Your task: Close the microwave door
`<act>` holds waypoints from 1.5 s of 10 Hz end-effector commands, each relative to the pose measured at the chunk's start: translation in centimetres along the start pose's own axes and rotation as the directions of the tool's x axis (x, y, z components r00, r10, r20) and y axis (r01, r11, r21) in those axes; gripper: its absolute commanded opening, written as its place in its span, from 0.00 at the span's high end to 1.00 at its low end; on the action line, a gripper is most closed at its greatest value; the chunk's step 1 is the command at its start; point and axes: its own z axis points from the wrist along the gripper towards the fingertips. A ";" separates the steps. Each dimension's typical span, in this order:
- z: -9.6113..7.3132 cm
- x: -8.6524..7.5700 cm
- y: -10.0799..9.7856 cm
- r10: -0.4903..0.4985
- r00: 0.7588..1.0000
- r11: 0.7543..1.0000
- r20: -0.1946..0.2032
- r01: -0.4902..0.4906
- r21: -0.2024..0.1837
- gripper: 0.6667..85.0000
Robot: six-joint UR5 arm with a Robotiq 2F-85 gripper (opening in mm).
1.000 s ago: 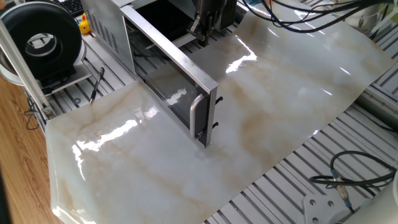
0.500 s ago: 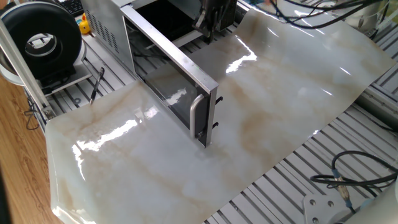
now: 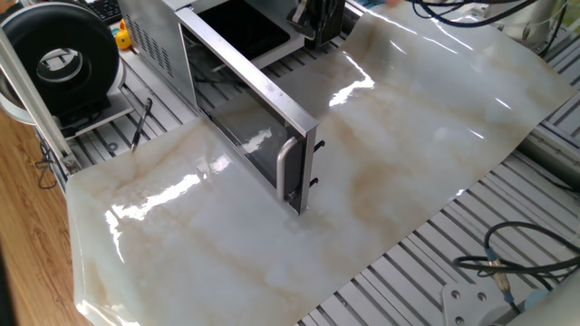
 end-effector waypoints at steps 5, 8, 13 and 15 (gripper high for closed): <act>-2.1 -2.0 4.3 0.070 0.998 0.997 0.002 -0.070 -0.021 0.99; -2.2 -1.2 2.9 0.010 1.000 0.999 -0.028 -0.009 0.038 0.99; -0.5 -4.0 7.4 0.047 0.999 0.999 -0.006 -0.047 -0.013 0.99; 0.1 -5.5 10.1 0.074 0.997 0.997 -0.004 -0.074 -0.016 0.99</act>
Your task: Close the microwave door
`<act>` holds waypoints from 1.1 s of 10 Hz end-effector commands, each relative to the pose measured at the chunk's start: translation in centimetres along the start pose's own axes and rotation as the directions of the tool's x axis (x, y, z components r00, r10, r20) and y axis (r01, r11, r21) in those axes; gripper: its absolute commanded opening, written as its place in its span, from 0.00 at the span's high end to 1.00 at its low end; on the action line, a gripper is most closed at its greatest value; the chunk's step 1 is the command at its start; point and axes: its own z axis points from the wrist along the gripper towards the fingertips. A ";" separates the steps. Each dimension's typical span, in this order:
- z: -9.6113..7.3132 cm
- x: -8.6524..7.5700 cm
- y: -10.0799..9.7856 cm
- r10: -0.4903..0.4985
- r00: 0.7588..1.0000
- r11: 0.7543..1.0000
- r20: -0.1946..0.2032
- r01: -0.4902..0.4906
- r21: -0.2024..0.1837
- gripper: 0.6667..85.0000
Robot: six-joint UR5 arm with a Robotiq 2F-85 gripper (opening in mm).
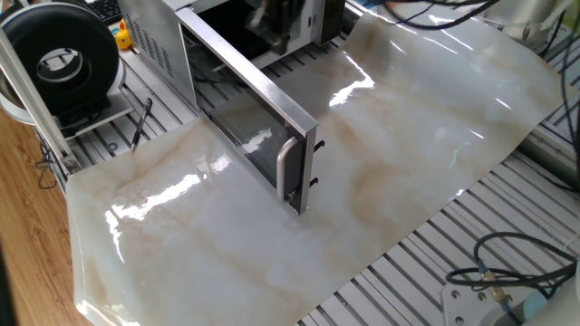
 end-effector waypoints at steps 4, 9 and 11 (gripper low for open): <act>0.3 -0.3 3.5 -0.007 0.998 1.000 -0.058 0.006 -0.002 0.99; 1.9 -2.1 7.2 0.074 0.997 0.996 -0.022 -0.075 -0.043 0.99; 2.2 -2.2 7.3 0.064 0.998 0.997 -0.018 -0.064 -0.050 0.99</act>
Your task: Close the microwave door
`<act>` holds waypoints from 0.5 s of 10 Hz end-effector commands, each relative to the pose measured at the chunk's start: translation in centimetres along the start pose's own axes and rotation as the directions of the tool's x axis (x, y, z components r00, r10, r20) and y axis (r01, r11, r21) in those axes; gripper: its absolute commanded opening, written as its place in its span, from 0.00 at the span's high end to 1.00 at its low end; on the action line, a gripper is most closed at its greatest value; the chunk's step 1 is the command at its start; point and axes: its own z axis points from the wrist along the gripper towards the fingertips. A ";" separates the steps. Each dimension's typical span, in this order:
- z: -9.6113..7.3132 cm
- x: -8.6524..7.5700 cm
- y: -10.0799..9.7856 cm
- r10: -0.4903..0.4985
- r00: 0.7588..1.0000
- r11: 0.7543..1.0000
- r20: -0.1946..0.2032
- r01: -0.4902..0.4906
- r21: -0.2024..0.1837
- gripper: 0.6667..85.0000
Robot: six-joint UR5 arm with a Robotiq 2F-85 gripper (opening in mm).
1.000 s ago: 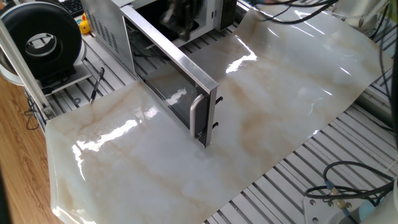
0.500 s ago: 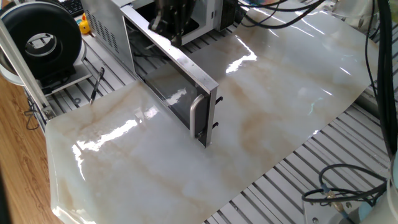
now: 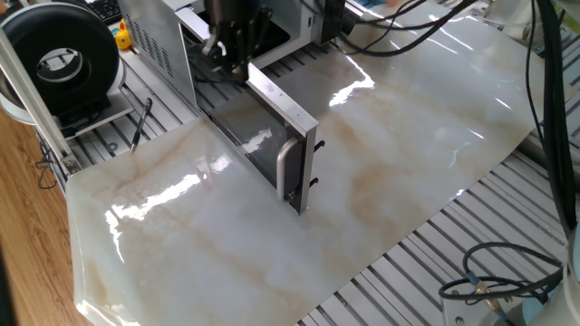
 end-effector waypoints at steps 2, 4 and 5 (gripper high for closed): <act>0.8 0.0 0.3 -0.017 1.000 1.000 0.009 0.017 -0.017 0.99; 1.4 0.1 -0.7 -0.039 0.999 0.999 0.016 0.039 -0.006 0.99; 1.5 0.1 -1.0 -0.042 0.999 0.999 0.014 0.042 -0.002 0.99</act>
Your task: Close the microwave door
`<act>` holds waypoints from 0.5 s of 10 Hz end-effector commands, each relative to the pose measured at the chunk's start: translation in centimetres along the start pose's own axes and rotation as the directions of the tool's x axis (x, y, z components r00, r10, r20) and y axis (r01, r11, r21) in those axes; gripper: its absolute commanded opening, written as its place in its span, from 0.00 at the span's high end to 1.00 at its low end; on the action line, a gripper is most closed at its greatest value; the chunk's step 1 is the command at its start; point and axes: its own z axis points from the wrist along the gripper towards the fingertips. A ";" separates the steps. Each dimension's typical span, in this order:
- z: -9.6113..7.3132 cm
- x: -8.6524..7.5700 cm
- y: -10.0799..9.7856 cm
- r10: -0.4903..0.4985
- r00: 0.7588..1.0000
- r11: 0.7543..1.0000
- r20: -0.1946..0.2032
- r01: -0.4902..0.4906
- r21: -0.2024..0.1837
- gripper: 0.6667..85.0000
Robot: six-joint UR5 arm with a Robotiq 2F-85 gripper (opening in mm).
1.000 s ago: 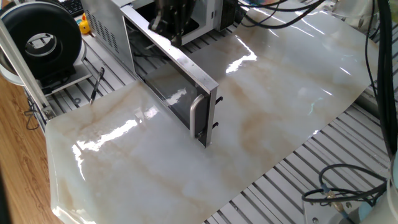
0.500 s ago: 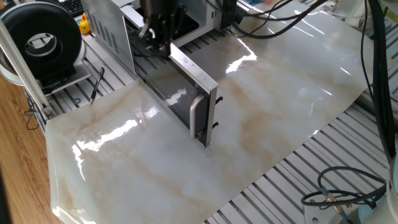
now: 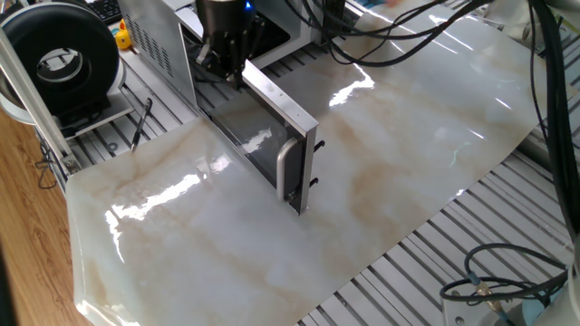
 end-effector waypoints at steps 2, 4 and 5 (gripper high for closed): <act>0.6 0.1 -0.5 -0.019 1.000 1.000 0.006 0.019 -0.008 0.99; 0.7 0.1 -0.8 -0.023 1.000 1.000 0.006 0.023 0.000 0.99; 0.6 0.1 -1.0 -0.027 1.000 1.000 0.006 0.027 0.000 0.99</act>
